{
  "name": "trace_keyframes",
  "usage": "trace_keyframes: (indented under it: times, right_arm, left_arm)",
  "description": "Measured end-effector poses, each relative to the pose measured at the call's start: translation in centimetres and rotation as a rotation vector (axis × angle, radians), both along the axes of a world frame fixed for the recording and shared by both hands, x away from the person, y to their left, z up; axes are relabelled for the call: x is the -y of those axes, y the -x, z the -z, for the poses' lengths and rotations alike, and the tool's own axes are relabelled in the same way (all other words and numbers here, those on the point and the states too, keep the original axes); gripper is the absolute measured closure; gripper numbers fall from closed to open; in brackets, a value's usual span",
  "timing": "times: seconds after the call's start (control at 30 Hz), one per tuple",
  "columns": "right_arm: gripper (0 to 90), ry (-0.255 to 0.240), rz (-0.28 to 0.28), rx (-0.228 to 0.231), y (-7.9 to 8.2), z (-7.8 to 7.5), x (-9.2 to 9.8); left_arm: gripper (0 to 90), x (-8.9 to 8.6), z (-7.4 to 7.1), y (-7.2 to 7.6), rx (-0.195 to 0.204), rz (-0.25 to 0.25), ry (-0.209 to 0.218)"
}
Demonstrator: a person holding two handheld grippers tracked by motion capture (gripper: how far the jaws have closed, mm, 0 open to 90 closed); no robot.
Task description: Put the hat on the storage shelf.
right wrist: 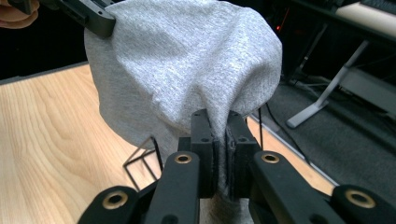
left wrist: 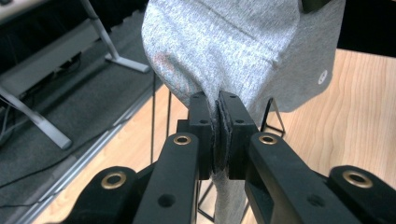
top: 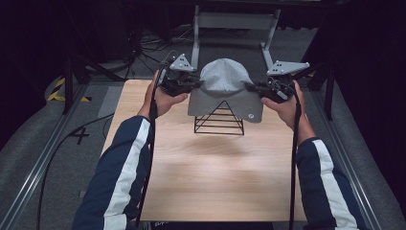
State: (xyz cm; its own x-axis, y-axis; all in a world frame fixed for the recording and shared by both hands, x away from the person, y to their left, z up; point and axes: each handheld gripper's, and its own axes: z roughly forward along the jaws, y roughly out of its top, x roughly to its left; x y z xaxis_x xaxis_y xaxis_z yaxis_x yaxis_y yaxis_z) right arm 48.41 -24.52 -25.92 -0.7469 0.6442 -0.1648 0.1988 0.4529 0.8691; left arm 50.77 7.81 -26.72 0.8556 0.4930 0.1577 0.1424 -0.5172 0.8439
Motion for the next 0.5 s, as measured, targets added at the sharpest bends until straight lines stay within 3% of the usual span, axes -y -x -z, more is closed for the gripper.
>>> trace_keyframes:
  times: [0.23, 0.5]
  right_arm:
    - [84.4, 0.018, -0.006, -0.041, -0.1, 2.7, 0.0]
    - [84.4, 0.033, -0.009, -0.082, -0.2, 5.3, -0.2]
  left_arm:
    - [84.9, 0.4, 2.3, -0.2, -0.027, 0.0, -0.028]
    - [84.8, 0.7, 4.7, -0.3, -0.059, -0.002, -0.028]
